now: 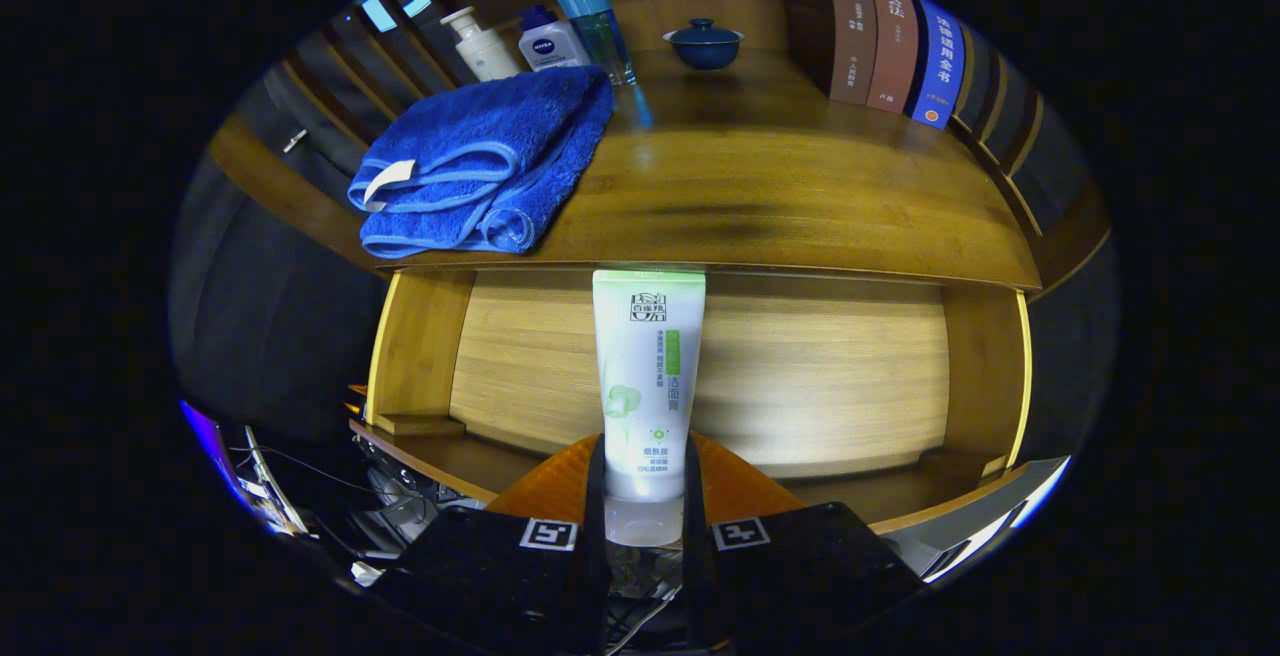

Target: Pull open the drawer, take out the items inside it, and place them on the countertop above the cabinet.

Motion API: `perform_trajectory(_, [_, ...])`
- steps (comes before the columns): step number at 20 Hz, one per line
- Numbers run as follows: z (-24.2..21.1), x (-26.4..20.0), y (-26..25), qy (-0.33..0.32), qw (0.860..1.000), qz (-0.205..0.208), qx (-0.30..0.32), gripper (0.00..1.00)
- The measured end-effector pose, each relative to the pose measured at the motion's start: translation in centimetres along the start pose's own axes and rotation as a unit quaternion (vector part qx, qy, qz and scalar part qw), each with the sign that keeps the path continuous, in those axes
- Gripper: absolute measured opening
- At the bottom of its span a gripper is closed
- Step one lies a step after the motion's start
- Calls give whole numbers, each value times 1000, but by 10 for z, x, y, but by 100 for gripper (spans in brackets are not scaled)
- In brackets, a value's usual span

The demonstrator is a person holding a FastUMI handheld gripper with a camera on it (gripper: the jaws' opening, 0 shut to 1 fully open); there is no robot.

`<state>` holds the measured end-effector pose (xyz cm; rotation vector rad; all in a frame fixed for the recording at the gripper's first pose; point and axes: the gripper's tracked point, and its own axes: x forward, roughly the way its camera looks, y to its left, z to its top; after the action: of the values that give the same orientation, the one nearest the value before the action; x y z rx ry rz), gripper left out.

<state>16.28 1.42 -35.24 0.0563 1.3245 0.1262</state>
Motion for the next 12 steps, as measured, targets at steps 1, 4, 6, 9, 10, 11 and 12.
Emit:
perform_trajectory(1, [1, -3, -2, -1, 1000, 0, -6, 34])
perform_trajectory(4, [2, -11, 0, 1, 1000, 6, -9, 34])
perform_trajectory(6, [9, -19, 3, -11, 1000, 12, -13, 34])
perform_trajectory(9, [28, -30, 7, -36, 999, 21, -1, 34])
perform_trajectory(10, [40, -30, 6, -51, 998, 23, 9, 34])
perform_trajectory(11, [54, -28, 4, -62, 998, 19, 17, 34])
perform_trajectory(12, [67, -25, 1, -69, 997, 12, 24, 34])
